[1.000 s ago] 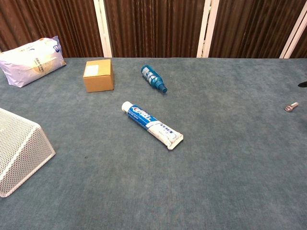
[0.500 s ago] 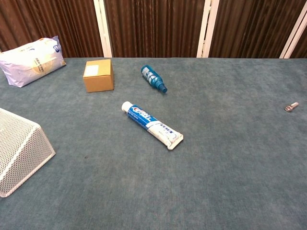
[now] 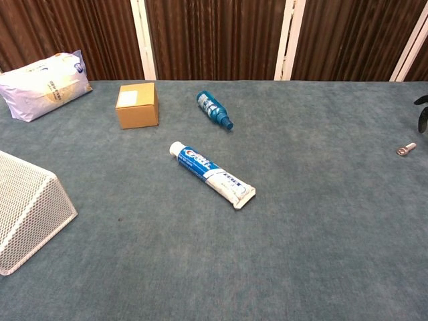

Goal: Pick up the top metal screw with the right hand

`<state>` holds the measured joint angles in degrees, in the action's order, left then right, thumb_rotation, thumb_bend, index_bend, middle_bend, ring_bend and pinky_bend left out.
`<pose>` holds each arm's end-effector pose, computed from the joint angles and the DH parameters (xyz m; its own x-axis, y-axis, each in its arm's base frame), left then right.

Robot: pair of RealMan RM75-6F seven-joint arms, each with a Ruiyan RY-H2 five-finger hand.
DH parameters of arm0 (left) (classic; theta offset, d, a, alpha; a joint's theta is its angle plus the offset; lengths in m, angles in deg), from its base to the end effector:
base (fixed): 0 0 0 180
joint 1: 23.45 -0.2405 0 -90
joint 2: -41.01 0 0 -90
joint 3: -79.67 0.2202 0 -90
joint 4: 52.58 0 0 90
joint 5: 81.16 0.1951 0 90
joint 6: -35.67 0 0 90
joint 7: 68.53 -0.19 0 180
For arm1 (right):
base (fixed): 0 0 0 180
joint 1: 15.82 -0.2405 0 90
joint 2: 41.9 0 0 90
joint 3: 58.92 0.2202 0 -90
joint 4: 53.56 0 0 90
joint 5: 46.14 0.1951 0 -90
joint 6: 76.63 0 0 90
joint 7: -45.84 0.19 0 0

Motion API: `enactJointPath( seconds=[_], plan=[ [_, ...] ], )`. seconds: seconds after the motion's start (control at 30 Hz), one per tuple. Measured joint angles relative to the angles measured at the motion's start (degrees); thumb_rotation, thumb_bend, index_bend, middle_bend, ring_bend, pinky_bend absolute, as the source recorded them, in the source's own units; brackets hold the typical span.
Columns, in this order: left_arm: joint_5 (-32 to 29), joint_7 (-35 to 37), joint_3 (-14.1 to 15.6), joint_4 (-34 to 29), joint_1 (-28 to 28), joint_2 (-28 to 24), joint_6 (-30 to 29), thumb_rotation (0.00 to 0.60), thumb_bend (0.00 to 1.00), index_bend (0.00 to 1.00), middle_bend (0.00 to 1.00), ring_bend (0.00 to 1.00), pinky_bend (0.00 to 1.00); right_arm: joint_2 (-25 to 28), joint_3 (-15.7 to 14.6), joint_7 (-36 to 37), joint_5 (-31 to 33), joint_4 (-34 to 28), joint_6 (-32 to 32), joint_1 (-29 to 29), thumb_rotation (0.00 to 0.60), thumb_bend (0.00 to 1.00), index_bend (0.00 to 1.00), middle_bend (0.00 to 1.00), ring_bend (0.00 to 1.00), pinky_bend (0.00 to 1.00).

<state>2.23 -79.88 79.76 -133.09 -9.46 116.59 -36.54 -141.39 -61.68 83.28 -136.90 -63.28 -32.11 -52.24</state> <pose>-0.2817 0.2550 0.0721 0.5876 0.1851 0.7877 0.8091 -0.1474 -0.5689 -0.3473 -0.4181 0.0875 0.6279 -0.2904 0.7221 -0.7685 -0.0850 0.6342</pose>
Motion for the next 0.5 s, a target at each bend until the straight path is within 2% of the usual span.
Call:
enactJointPath(
  seconds=[0.5],
  plan=[
    [-1.97, -1.18, -0.27, -0.52, 0.39, -0.19, 1.63, 0.6, 0.48, 0.0, 0.0, 0.0, 0.08, -2.35, -0.46, -0.93, -0.28, 1.6, -4.68, -1.66, 0.6, 0.46, 0.47, 0.14, 0.0, 0.08]
  ],
)
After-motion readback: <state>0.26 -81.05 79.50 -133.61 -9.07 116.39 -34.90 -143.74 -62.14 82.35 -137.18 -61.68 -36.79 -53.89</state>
